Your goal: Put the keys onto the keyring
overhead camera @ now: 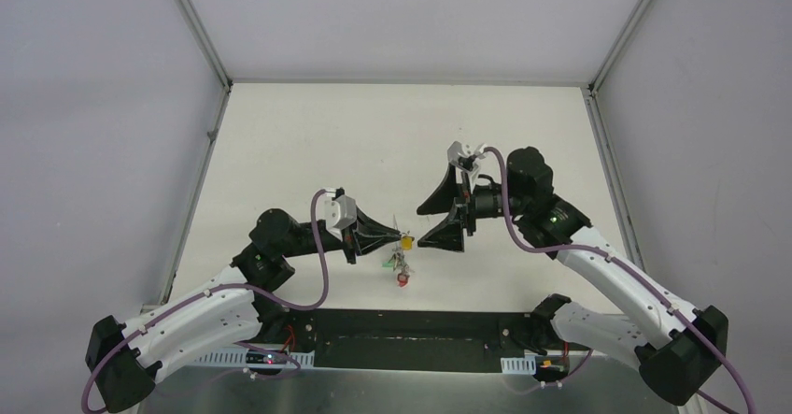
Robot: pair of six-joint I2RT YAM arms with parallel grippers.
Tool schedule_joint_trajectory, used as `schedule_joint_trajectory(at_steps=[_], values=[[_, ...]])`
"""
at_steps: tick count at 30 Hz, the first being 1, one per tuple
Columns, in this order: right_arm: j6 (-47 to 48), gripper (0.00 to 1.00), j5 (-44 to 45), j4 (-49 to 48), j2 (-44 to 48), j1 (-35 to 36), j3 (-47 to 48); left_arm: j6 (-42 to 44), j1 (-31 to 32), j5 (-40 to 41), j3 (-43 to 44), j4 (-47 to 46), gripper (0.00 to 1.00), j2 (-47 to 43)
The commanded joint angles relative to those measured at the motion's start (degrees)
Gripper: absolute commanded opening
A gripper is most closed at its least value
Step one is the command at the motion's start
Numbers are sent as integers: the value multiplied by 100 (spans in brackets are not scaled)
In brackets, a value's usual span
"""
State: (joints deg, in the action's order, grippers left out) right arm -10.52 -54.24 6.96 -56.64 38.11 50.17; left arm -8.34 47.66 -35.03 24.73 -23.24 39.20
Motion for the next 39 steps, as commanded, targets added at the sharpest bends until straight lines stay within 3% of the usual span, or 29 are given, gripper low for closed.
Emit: schedule_joint_trajectory(at_steps=[1,24,33,39], values=[[-156,89,-700,-1278,109,1,-338,-68,37,-216,169,-758,0,-83],[-316,34,-618,-1790,-436,477,-339,-238,38,-477,146,-1200,0,70],[-432,0,-592,-1880,-435,504,-315,-230,42,-428,147,-1157,0,66],[-424,0,-613,-1878,-375,503,-344,-223,42,-394,154,-1027,0,28]])
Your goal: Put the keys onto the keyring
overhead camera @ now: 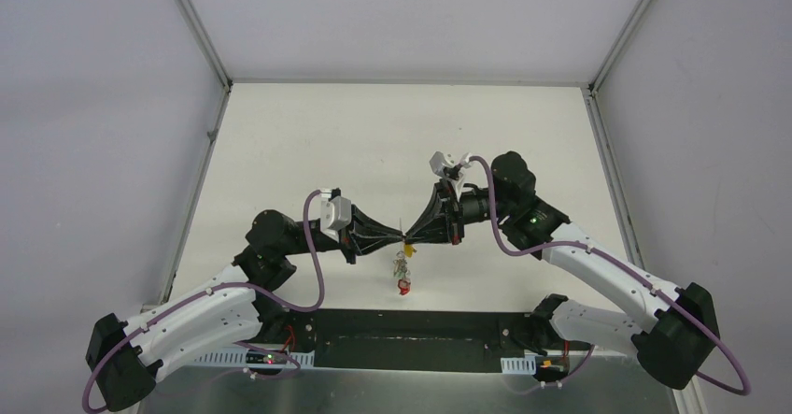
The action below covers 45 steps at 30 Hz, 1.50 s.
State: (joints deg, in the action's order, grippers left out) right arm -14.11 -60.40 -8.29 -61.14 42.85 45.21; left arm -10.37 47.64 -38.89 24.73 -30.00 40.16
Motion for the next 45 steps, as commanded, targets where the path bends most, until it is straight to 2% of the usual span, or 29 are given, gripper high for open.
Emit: schedule_joint_trajectory(at_steps=[1,2,3,5,6,8,10,15,25,38,45], values=[[-50,0,7,-325,83,30,152,-1,44,2,169,-270,0,-103],[13,0,30,-190,104,30,182,45,42,11,191,-154,0,-137],[130,0,51,8,117,30,237,100,41,20,216,-5,6,-186],[419,0,117,560,146,30,416,267,43,43,293,407,24,-286],[605,0,149,869,154,30,511,360,44,59,348,665,29,-329],[1077,0,268,1629,151,30,760,602,42,66,489,1219,37,-401],[1445,0,412,2373,113,30,1107,846,44,73,676,1763,40,-413],[2115,0,603,4006,-237,29,1985,1301,44,-8,1134,2706,41,-150],[2577,0,727,5779,-929,122,3078,1158,44,-184,1367,2514,38,422],[2515,0,1080,7347,-2082,259,4207,444,44,-598,1142,1523,34,849],[2513,0,1080,7347,-2161,294,4234,381,49,-673,1077,1370,33,917]])
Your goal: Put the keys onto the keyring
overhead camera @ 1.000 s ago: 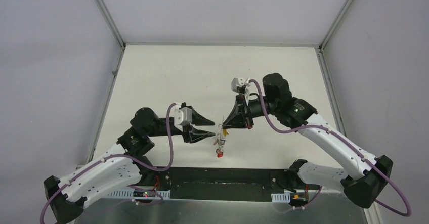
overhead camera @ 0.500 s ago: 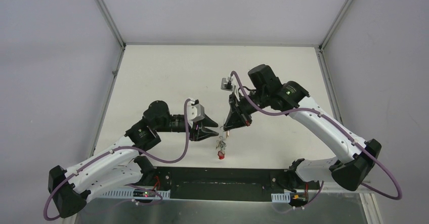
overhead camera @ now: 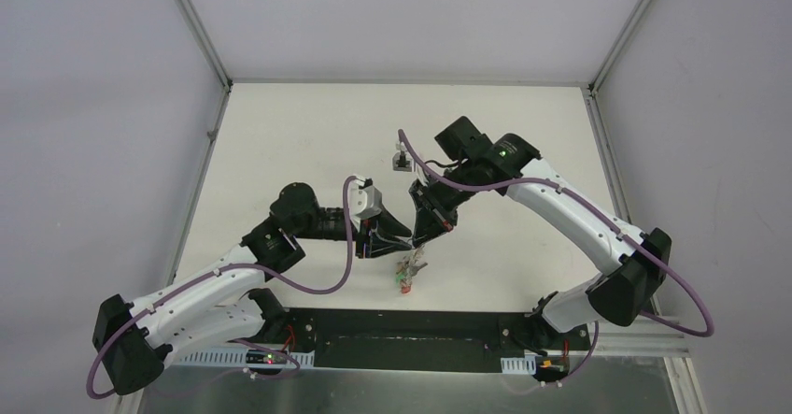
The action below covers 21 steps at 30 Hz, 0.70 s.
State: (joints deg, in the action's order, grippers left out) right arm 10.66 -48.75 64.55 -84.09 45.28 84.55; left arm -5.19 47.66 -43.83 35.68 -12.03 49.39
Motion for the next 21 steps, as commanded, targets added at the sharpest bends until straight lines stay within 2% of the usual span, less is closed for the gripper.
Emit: schedule_joint_trajectory(at_steps=[1,21], values=[[33,0,-104,30,143,51,292,-147,50,-185,-17,-429,32,9],[35,0,-323,-240,310,120,180,52,48,100,4,134,23,-25]])
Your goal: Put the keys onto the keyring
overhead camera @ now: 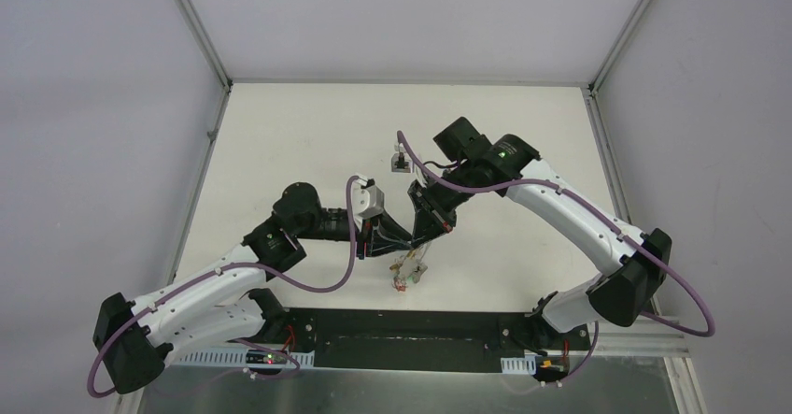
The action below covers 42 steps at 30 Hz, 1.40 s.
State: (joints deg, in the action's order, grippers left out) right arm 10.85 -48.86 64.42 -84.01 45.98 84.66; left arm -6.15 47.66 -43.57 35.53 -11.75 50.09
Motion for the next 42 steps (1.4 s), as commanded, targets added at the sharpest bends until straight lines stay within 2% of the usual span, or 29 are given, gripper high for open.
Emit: schedule_joint_trajectory(at_steps=[1,5,10,20,24,26,29,32,35,37,40,42], values=[[14,0,-323,-241,310,52,173,158,49,97,36,157,22,-93],[5,0,-373,-292,346,55,166,217,50,121,53,236,17,-98],[-21,0,-421,-329,359,52,147,219,50,78,106,235,7,-39],[-21,0,-467,-389,368,68,86,91,48,-75,156,-18,9,72],[-22,0,-438,-421,381,69,68,66,42,-99,141,-102,5,66],[-57,0,-328,-477,399,69,28,50,49,-76,93,-187,0,21],[-70,1,-176,-533,432,69,-14,-29,46,-18,-29,-366,0,-93],[-101,10,-41,-670,508,63,-86,-132,50,128,-203,-596,0,-263],[-211,40,114,-995,681,61,-265,-222,49,375,-405,-789,0,-456],[-330,56,168,-1341,866,26,-435,-294,50,566,-516,-891,0,-588],[-627,68,201,-1969,1189,-71,-725,-439,48,806,-747,-1223,0,-802],[-825,69,170,-2388,1427,-164,-933,-551,46,944,-947,-1582,0,-929]])
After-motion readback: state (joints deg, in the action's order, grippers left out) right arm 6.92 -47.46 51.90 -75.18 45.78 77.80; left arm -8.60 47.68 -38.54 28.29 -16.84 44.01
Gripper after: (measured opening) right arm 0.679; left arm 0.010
